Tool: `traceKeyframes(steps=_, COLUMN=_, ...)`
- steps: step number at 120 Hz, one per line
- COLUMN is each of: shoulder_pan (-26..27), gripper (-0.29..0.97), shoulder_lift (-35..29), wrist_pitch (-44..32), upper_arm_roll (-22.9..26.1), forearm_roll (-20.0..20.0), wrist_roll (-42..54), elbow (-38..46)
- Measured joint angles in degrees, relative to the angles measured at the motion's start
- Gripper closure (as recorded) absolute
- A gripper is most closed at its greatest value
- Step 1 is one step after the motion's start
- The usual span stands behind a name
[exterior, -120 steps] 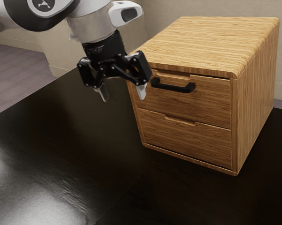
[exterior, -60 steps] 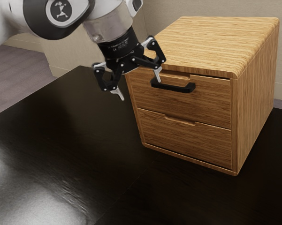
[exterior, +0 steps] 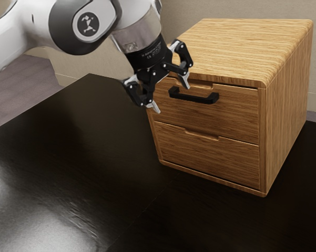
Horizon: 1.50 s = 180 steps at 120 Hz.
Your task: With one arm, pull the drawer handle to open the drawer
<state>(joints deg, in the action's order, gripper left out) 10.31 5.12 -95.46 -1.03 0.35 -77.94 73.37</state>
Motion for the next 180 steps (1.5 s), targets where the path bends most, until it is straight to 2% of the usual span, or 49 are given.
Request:
traceKeyframes(steps=40, shoulder_pan=-0.8, gripper=0.2, shoulder_lift=2.7, wrist_pitch=-2.6, upper_arm_roll=-0.1, forearm_roll=-0.1, wrist_roll=-5.1, elbow=-0.1)
traceKeyframes(steps=120, shoulder_pan=-1.7, gripper=0.27, shoulder_lift=6.2, wrist_pitch=-5.7, upper_arm_roll=0.0, forearm_roll=-0.5, wrist_roll=-9.5, elbow=-2.4)
traceKeyframes(steps=138, shoulder_pan=-1.7, gripper=0.35, shoulder_lift=6.3, wrist_pitch=-5.8, upper_arm_roll=0.0, forearm_roll=-0.5, wrist_roll=-10.0, elbow=-2.3)
traceKeyframes(steps=180, shoulder_pan=-1.7, gripper=0.69, shoulder_lift=6.2, wrist_pitch=-5.5, upper_arm_roll=0.0, forearm_roll=-0.9, wrist_roll=-10.9, elbow=-2.3)
